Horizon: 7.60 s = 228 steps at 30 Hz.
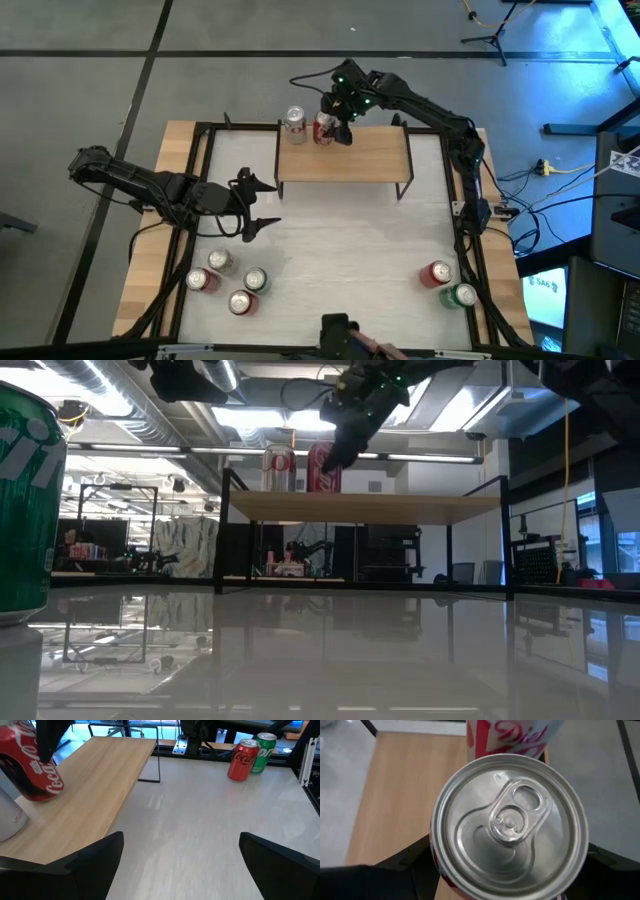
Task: Place canned beverage on shelf
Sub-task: Put the top red-white soda can on the shelf, then put the left green soda can on the shelf
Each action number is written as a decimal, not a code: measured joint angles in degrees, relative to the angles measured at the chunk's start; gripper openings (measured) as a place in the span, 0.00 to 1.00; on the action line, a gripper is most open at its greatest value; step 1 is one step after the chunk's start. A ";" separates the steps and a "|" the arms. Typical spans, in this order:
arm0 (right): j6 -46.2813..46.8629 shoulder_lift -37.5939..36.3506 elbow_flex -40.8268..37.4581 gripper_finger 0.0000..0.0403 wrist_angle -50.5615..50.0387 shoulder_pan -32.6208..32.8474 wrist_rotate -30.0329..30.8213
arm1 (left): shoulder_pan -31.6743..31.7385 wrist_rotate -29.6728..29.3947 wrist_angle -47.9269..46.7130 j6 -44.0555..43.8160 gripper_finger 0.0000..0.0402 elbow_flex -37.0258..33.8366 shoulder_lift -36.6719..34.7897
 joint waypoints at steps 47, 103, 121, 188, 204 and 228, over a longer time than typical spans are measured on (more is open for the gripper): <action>3.54 -0.12 0.00 0.76 -0.51 0.15 4.53 | 0.00 0.02 0.00 0.00 0.96 0.00 0.00; 4.68 -0.13 0.02 0.76 -0.30 0.13 3.34 | 0.00 0.02 0.00 0.00 0.96 0.00 0.00; 4.29 -0.12 0.02 0.82 -0.58 0.15 1.97 | 0.00 0.02 0.00 0.00 0.96 0.00 0.00; 8.94 -19.61 7.47 0.96 -32.84 26.84 3.45 | -3.25 7.61 17.08 -11.96 0.96 0.00 6.71; 18.29 -44.40 -43.37 0.96 3.83 26.86 -1.51 | -8.34 2.70 1.51 -13.81 0.94 17.14 17.66; 27.13 -43.55 -61.96 0.96 32.45 35.09 -8.74 | -19.57 17.83 -38.48 -52.76 0.94 28.37 26.06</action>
